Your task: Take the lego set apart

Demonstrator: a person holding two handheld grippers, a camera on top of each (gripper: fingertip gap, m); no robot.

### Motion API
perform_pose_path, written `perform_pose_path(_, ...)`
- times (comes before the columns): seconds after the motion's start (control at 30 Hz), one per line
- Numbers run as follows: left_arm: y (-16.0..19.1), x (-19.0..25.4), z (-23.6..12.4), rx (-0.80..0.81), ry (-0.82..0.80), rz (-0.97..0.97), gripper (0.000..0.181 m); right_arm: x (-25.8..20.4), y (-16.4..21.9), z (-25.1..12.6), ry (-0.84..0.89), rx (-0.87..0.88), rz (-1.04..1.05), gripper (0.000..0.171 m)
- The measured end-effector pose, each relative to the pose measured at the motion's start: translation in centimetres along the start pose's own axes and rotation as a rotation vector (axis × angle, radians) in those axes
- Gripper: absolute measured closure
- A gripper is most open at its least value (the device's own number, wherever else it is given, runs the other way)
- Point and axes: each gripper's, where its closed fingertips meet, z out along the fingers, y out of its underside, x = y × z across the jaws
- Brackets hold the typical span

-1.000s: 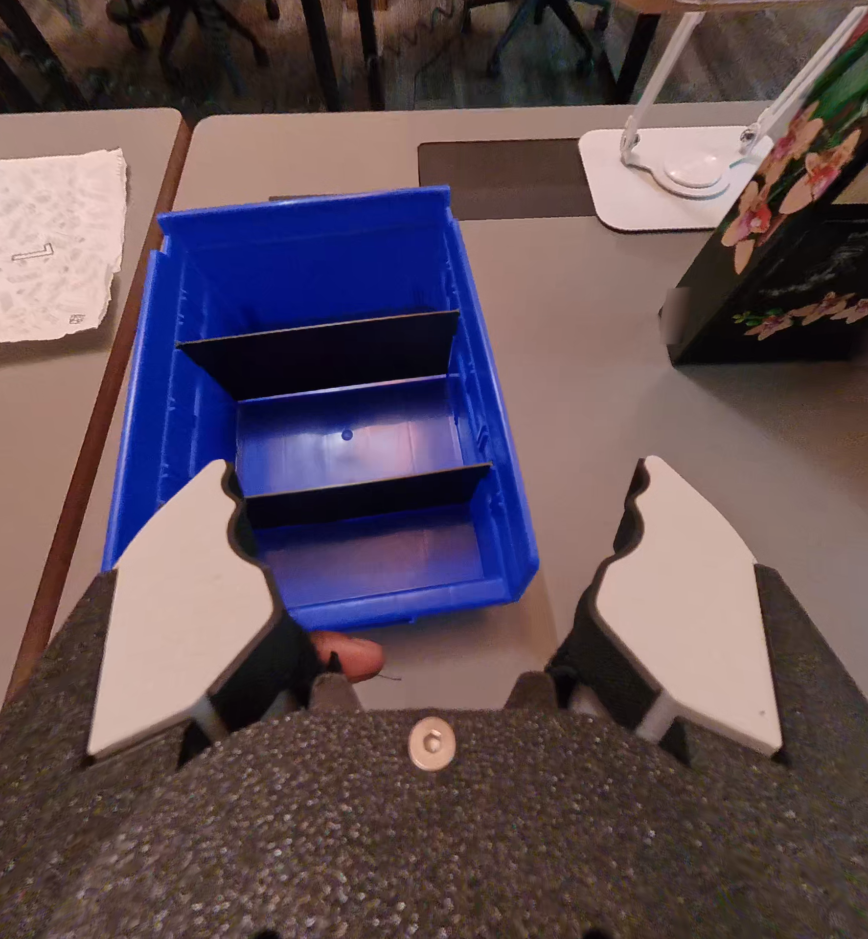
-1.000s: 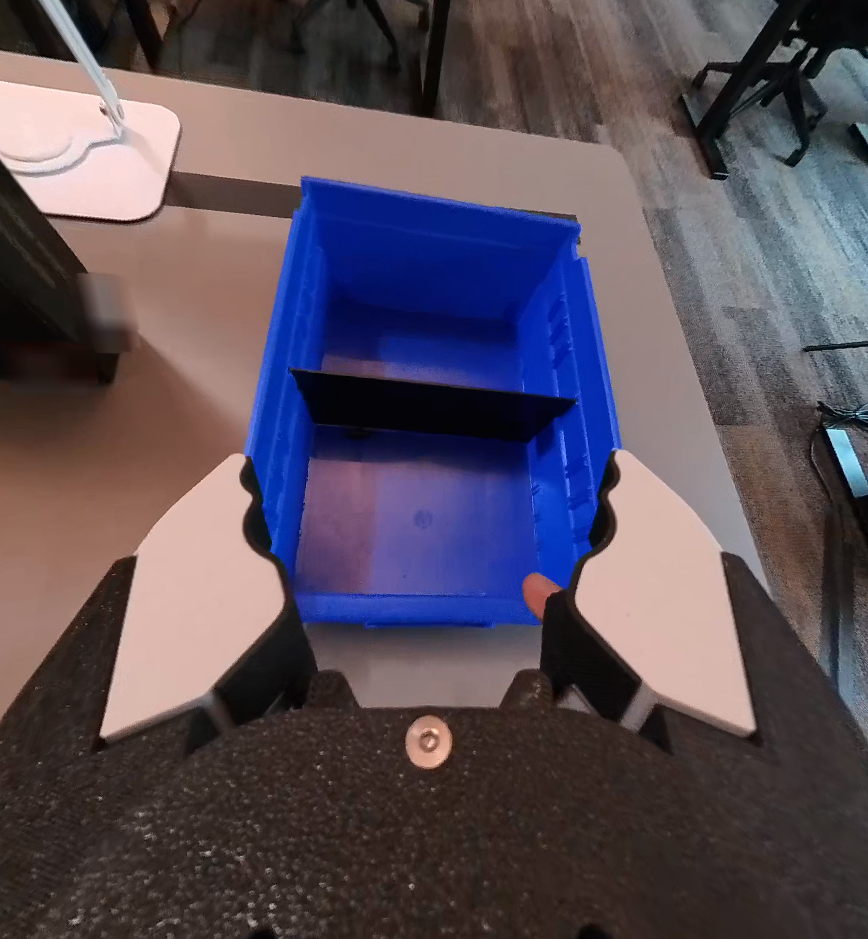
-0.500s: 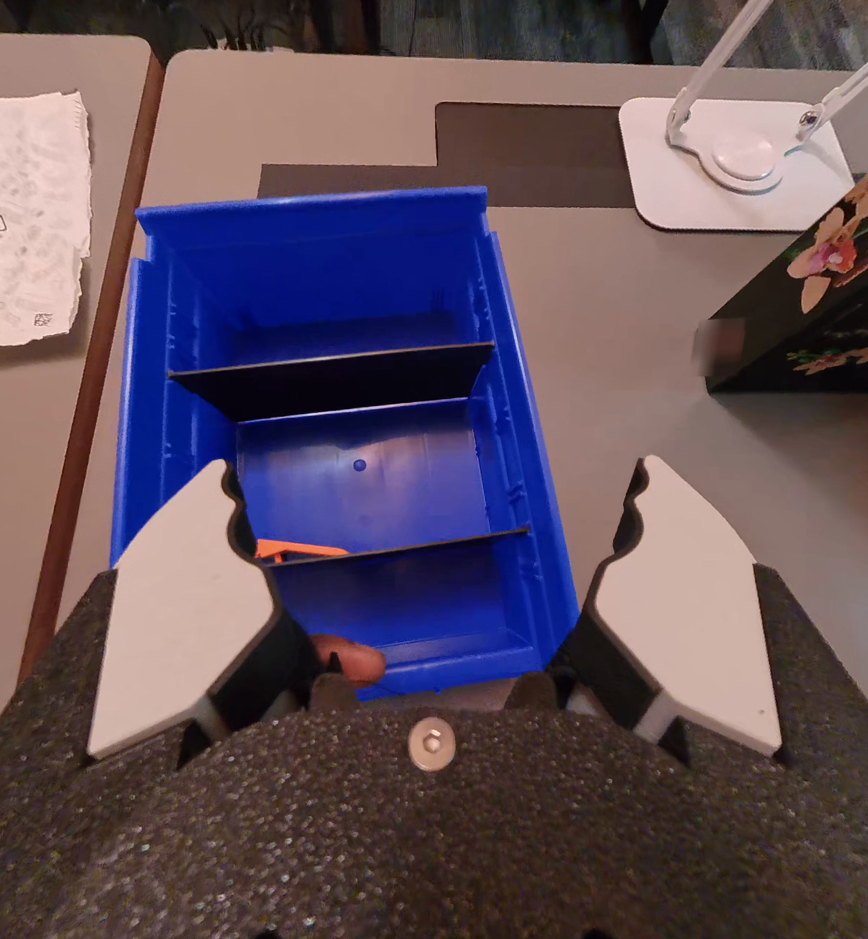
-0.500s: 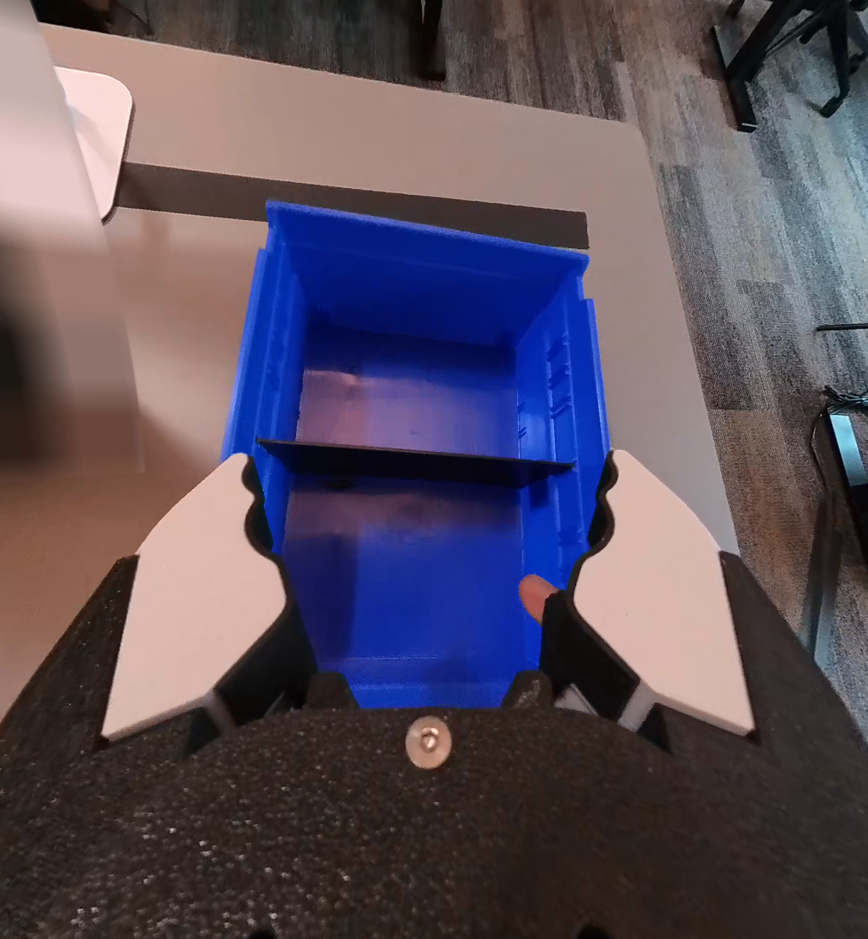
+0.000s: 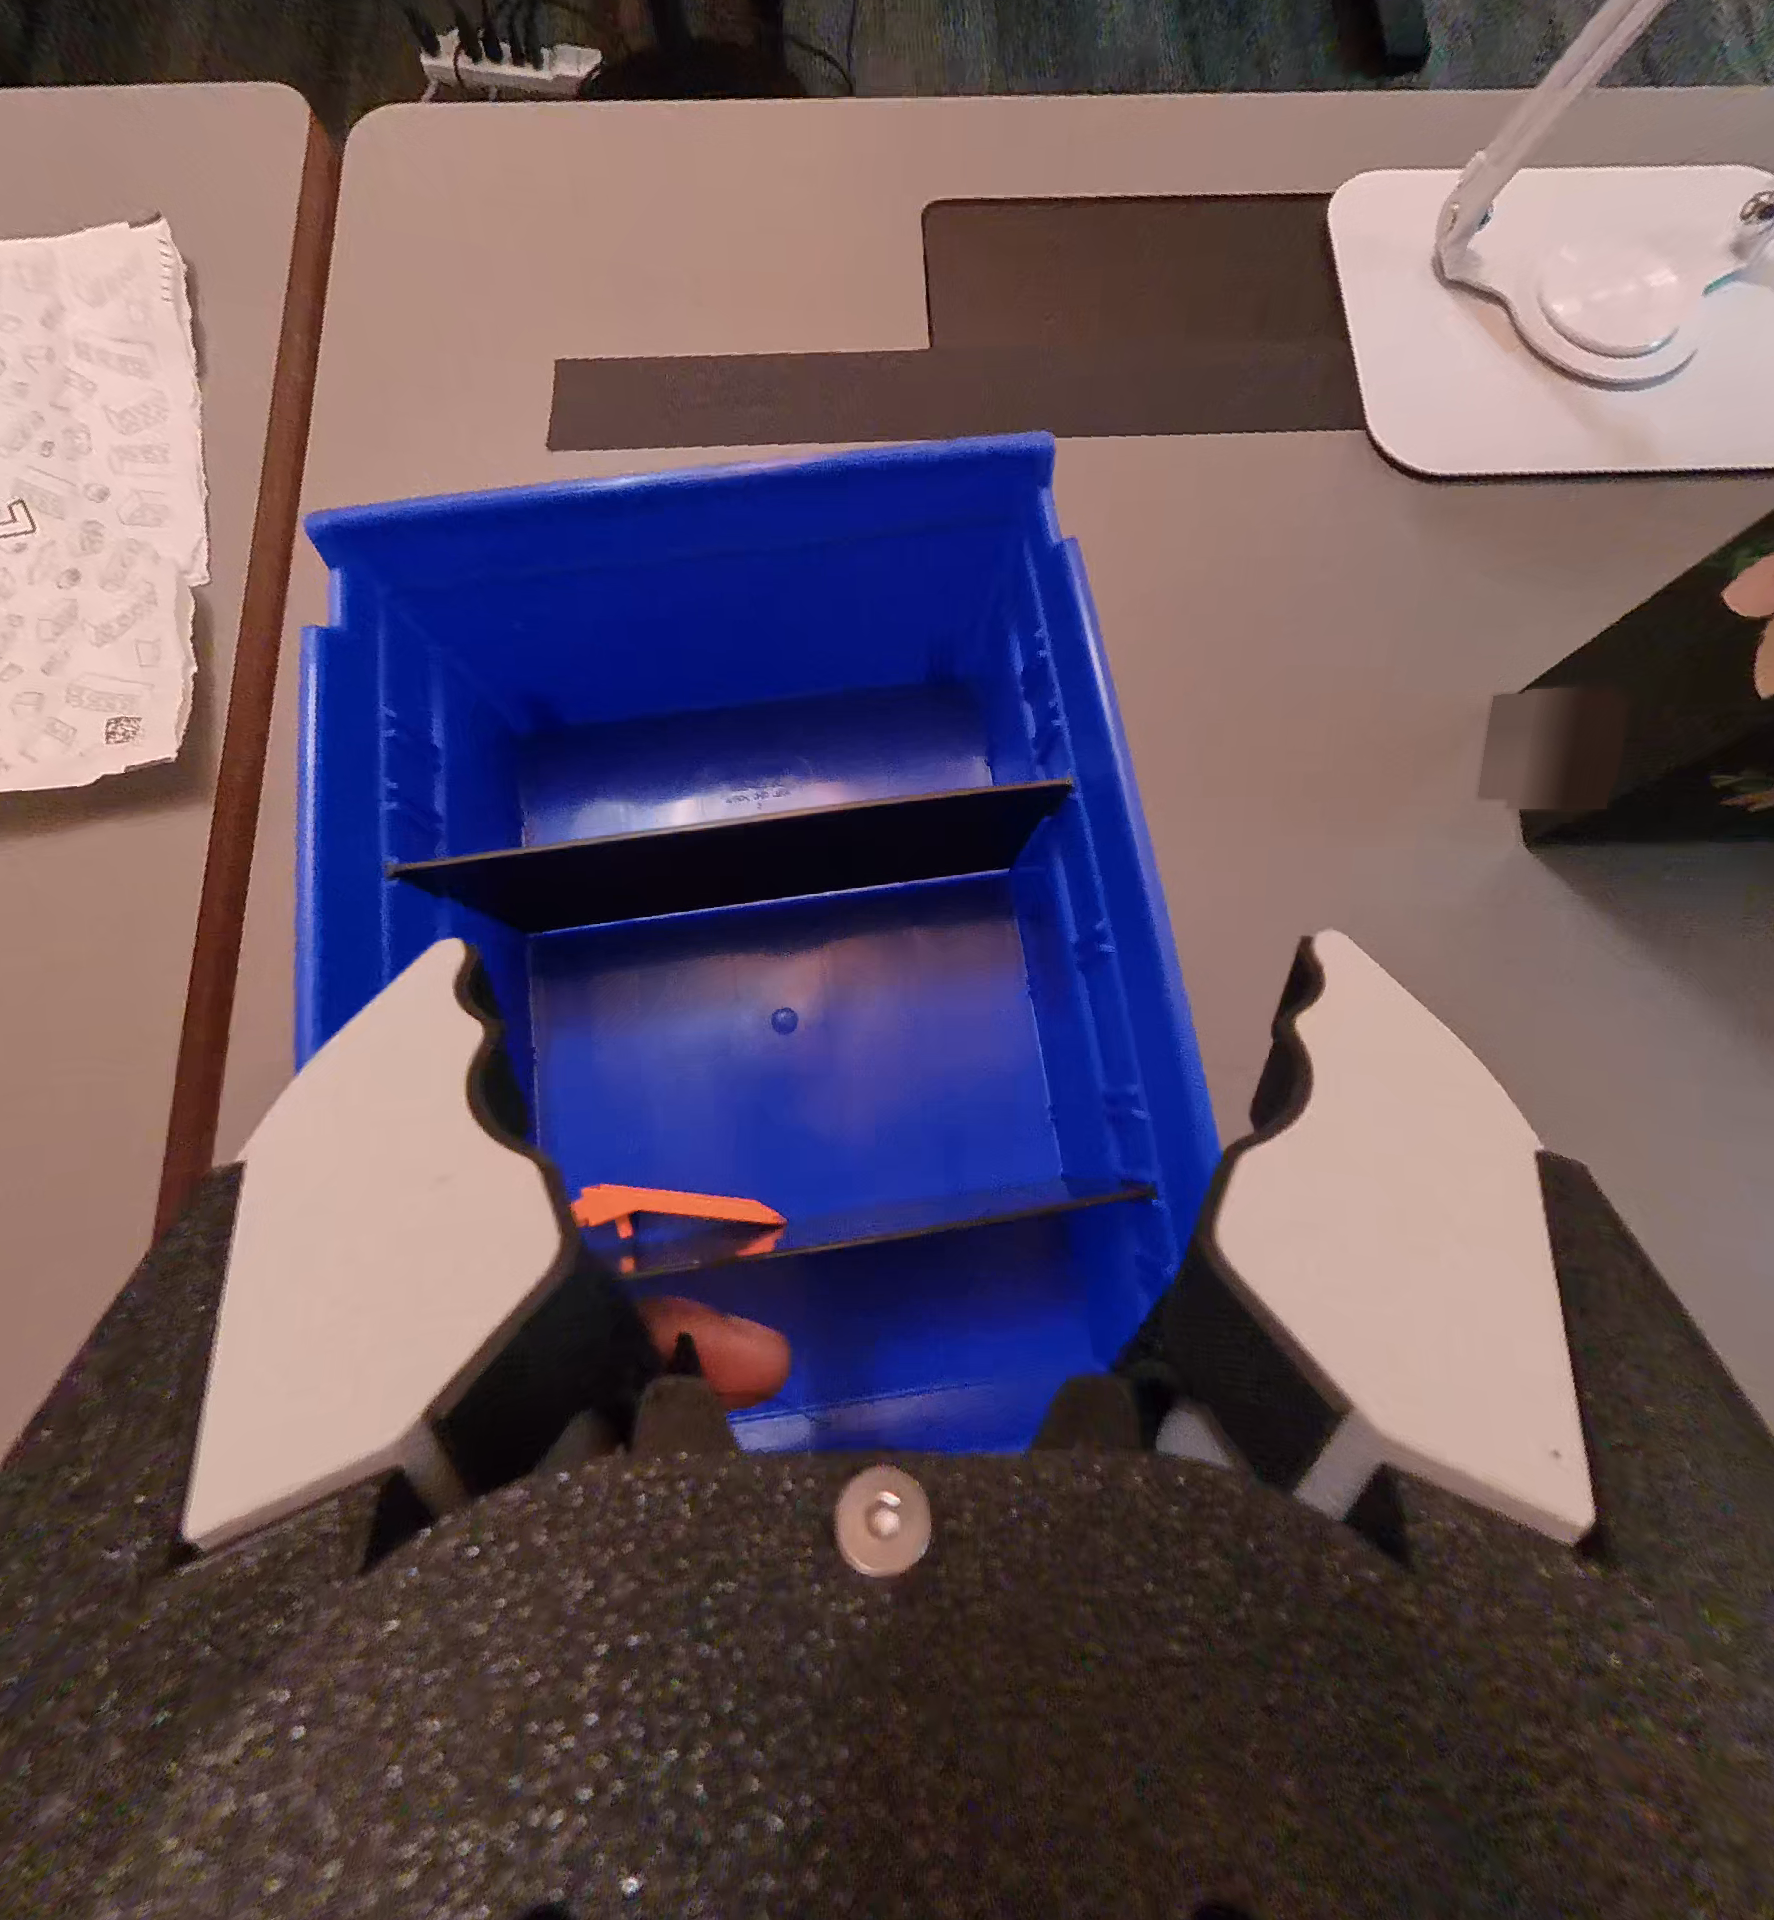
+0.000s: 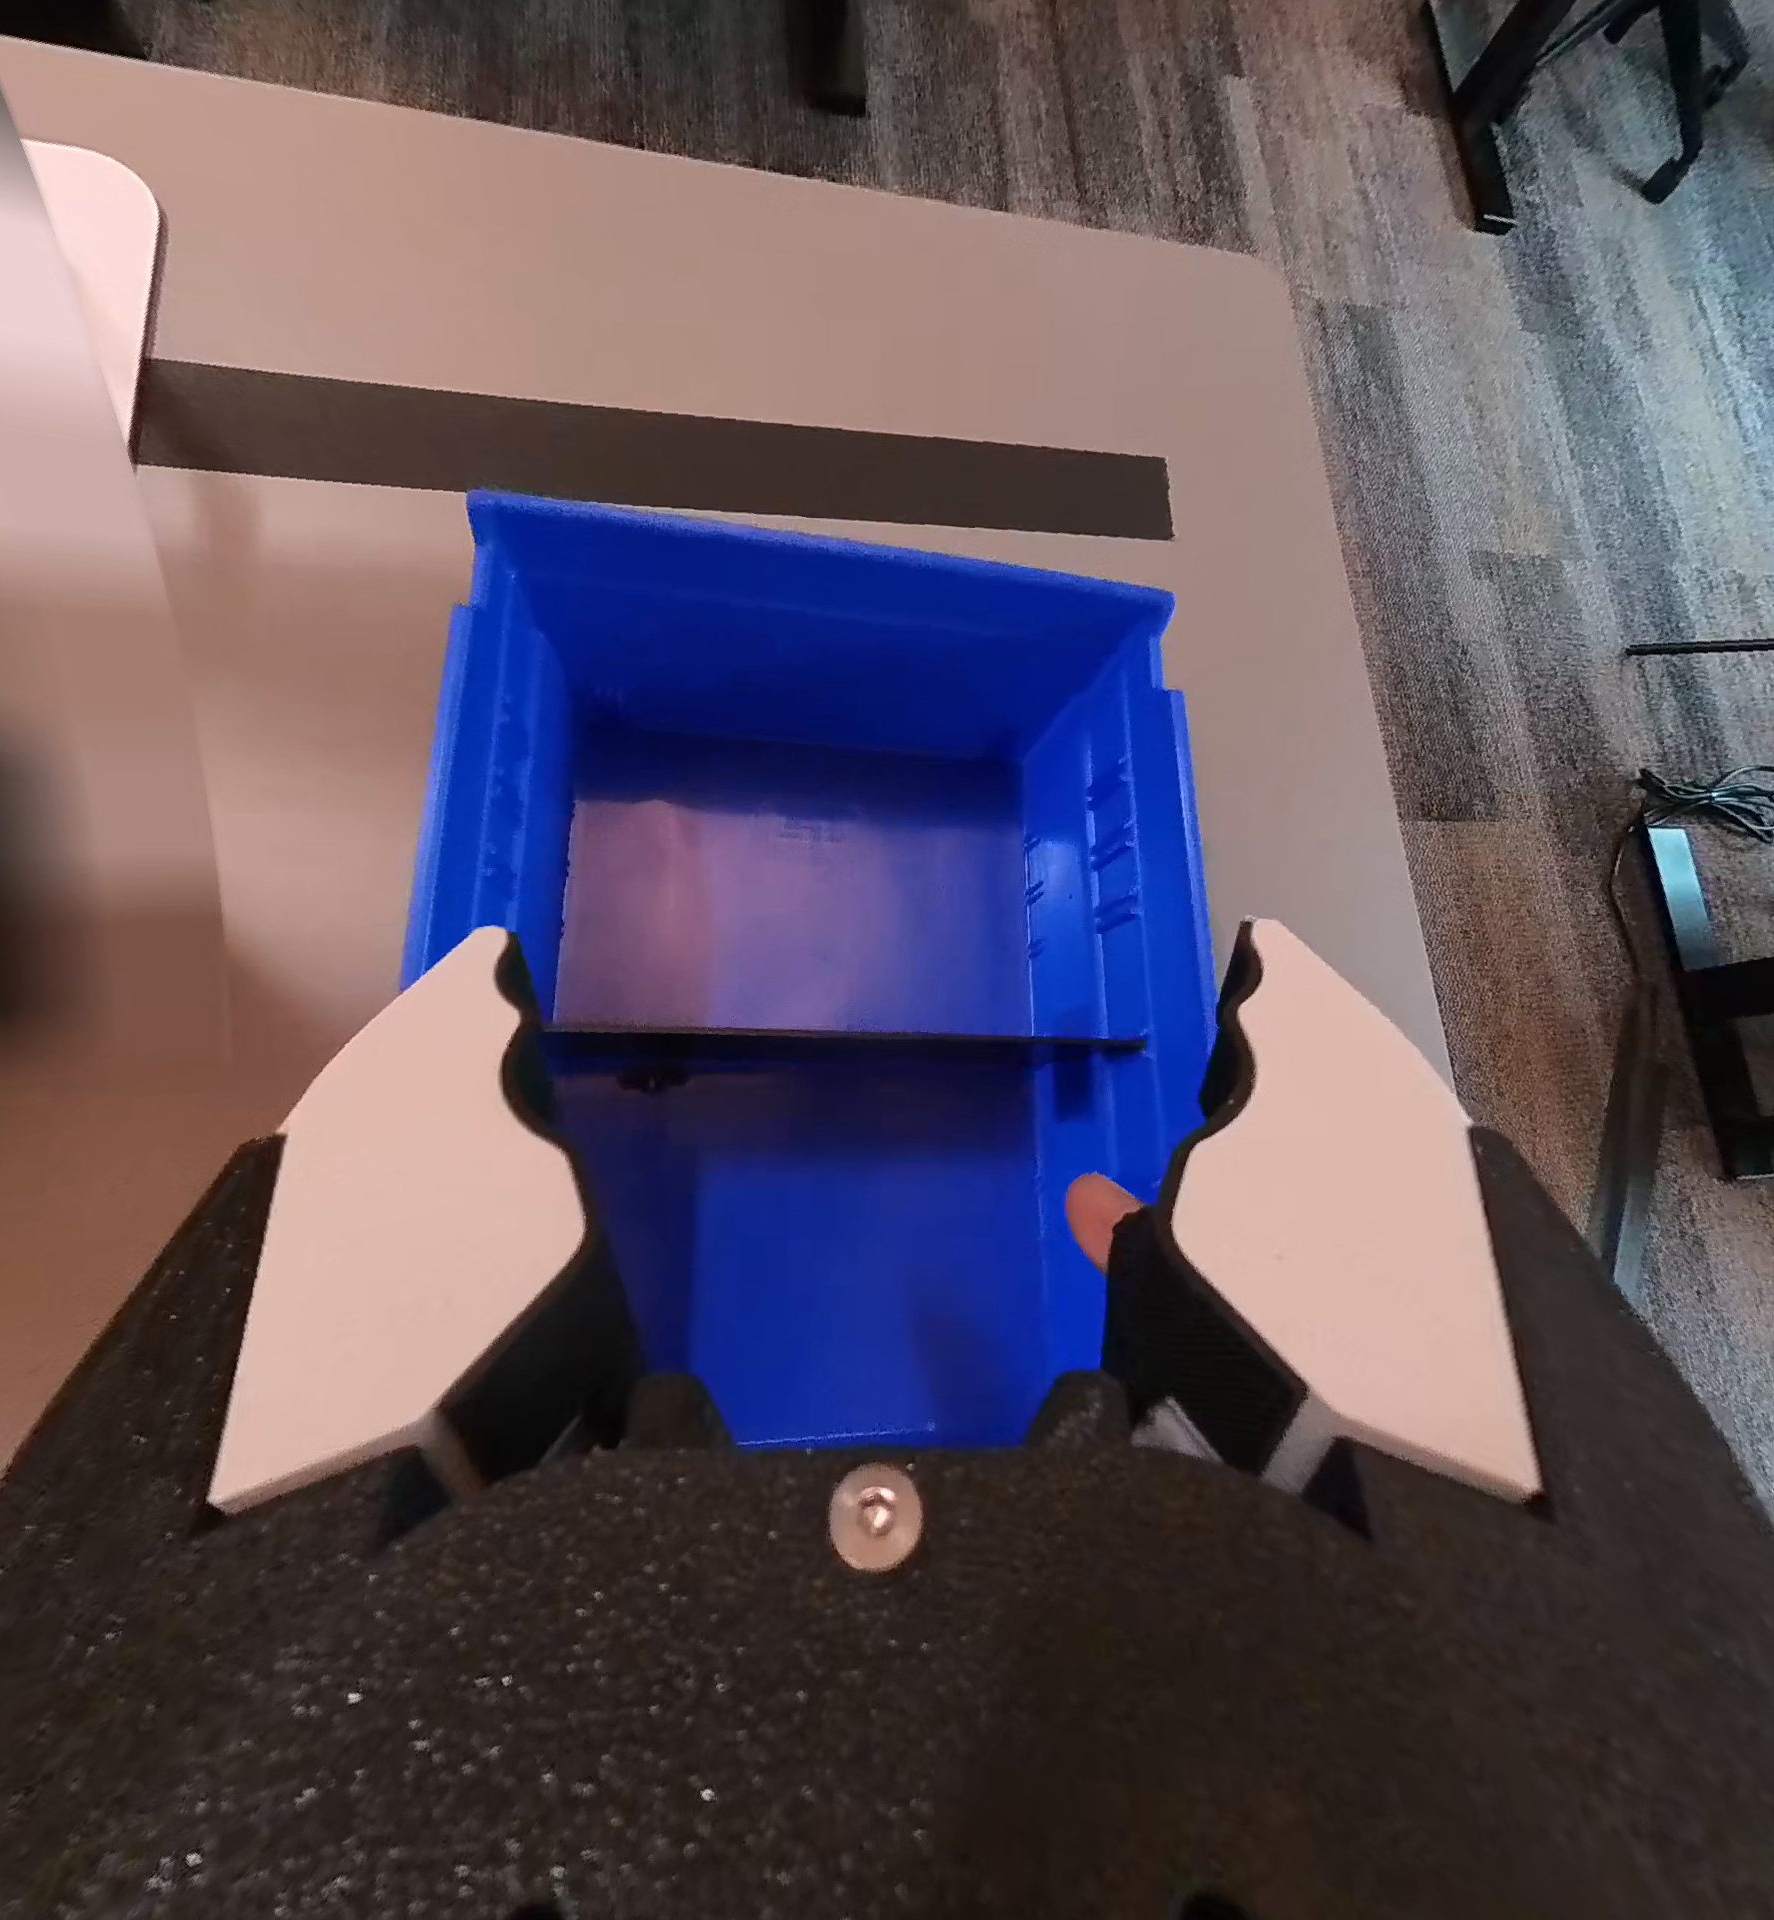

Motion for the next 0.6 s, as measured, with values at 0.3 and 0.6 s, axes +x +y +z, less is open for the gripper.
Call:
perform_pose_path(0.3,-1.2,-2.7,1.7,-0.052,-0.026,0.005,0.044,0.1,-0.5,0.3,0.028,-0.025,-0.012,0.049)
perform_pose_path(0.6,-2.6,-5.0,2.8,-0.075,-0.074,0.025,0.046,0.4,-0.6,0.7,0.053,-0.044,-0.015,0.050)
